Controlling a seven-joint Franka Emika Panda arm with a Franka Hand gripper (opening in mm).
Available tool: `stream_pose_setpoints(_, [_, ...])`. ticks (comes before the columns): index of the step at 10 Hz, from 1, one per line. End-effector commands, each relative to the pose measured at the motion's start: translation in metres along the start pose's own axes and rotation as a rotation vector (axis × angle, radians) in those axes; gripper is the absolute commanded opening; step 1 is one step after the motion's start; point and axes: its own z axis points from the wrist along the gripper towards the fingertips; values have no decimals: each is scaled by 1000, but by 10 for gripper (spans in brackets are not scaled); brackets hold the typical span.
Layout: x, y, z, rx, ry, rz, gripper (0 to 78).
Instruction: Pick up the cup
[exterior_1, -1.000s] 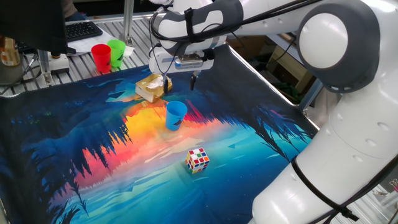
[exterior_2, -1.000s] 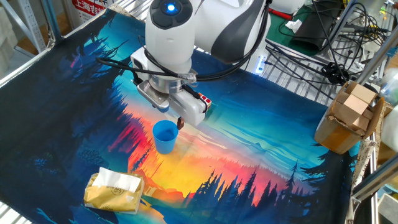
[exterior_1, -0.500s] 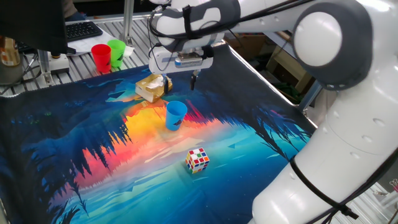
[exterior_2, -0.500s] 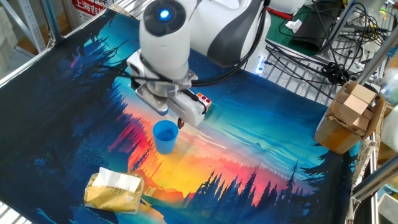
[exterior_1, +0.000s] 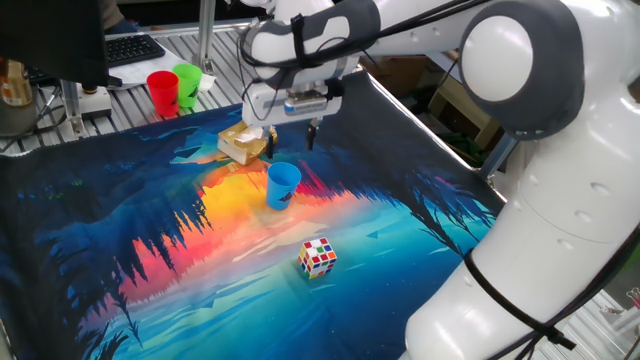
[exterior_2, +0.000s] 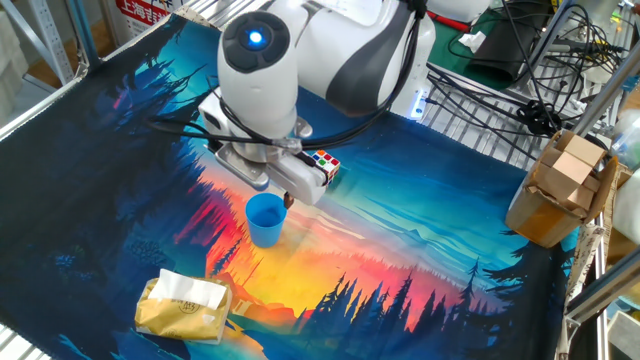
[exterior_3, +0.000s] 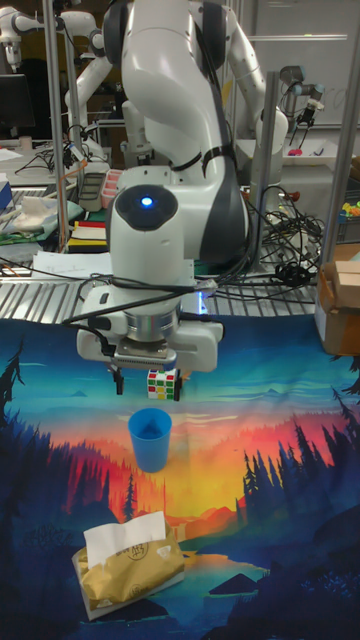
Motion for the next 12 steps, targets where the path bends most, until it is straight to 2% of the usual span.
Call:
stream_pose_setpoints(1, [0,2,4,-2,-5,-7,774])
stream_pose_setpoints(4, [-4,1,14,-3,-12,-21,774])
stream_pose_setpoints(6, [-6,-2,22,-5,-29,-29,774])
stream_pose_setpoints(8, [-6,-3,24,-6,-32,-31,774])
stream_pose_setpoints(9, [-4,-3,31,-8,-50,-31,774])
stream_pose_setpoints(12, [0,0,39,-9,-64,-24,774])
